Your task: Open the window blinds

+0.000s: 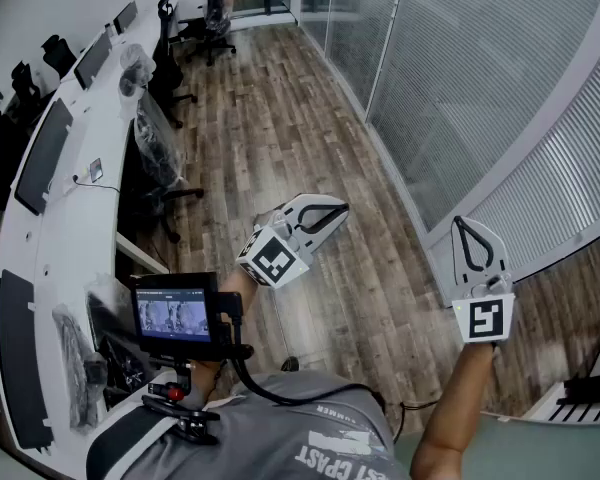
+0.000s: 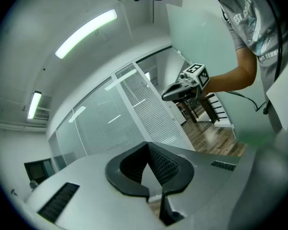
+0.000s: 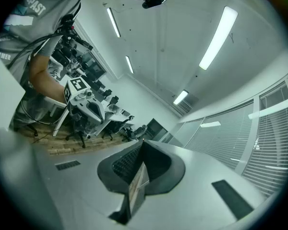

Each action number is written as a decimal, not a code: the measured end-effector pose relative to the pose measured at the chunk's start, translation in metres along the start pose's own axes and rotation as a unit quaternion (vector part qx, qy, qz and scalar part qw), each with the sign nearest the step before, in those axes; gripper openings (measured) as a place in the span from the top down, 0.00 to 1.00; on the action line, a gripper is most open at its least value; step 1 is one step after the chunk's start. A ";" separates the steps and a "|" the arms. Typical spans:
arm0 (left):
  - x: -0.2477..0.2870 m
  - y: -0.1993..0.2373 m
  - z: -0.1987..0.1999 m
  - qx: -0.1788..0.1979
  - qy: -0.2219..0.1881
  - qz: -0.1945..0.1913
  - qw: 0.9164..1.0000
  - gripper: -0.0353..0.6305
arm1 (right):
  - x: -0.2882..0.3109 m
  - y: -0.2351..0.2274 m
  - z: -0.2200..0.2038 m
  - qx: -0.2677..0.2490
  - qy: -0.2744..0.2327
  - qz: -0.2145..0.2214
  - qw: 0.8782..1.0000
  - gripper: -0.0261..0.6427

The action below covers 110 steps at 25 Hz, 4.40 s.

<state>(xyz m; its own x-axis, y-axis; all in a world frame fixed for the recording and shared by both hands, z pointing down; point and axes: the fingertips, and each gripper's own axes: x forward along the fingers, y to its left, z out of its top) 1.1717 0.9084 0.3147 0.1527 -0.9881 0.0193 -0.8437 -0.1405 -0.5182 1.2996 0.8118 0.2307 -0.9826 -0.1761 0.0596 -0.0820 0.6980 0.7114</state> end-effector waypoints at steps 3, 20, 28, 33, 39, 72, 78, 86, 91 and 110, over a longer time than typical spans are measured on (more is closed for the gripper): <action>-0.006 0.015 -0.010 -0.002 0.001 0.001 1.000 0.94 | 0.017 0.006 0.002 -0.002 0.002 0.000 1.000 0.97; -0.012 0.063 -0.053 -0.006 0.011 0.012 1.000 0.94 | 0.080 0.003 0.000 0.049 -0.040 -0.016 0.998 0.97; 0.022 0.100 -0.097 -0.013 0.049 0.023 0.998 0.94 | 0.128 -0.021 -0.050 0.061 -0.042 -0.015 0.997 0.97; 0.087 0.151 -0.139 -0.026 0.076 0.036 0.996 0.94 | 0.200 -0.056 -0.120 0.056 -0.040 0.023 0.997 0.97; 0.160 0.173 -0.169 -0.019 0.093 0.029 0.995 0.94 | 0.260 -0.090 -0.177 0.067 -0.046 0.050 0.995 0.97; 0.298 0.656 -0.443 0.000 0.056 0.069 0.996 0.94 | 0.827 -0.201 -0.219 0.039 -0.077 0.066 0.994 0.97; 0.346 0.737 -0.496 0.021 0.094 0.066 0.993 0.94 | 0.946 -0.226 -0.249 0.023 -0.101 0.081 0.991 0.97; 0.452 0.843 -0.582 0.028 0.120 0.064 0.990 0.94 | 1.103 -0.270 -0.333 0.025 -0.110 0.113 0.987 0.97; 0.505 0.898 -0.613 0.030 0.126 0.065 0.989 0.94 | 1.180 -0.310 -0.362 0.020 -0.112 0.119 0.986 0.97; 0.657 1.224 -0.793 0.023 0.038 0.009 0.999 0.94 | 1.513 -0.421 -0.458 0.033 -0.006 0.032 0.999 0.97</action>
<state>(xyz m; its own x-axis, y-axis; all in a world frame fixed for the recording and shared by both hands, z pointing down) -0.1688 0.0372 0.3714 0.0973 -0.9926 0.0731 -0.8211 -0.1216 -0.5577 -0.0765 -0.0665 0.3418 -0.9881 -0.1209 0.0948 -0.0290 0.7525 0.6580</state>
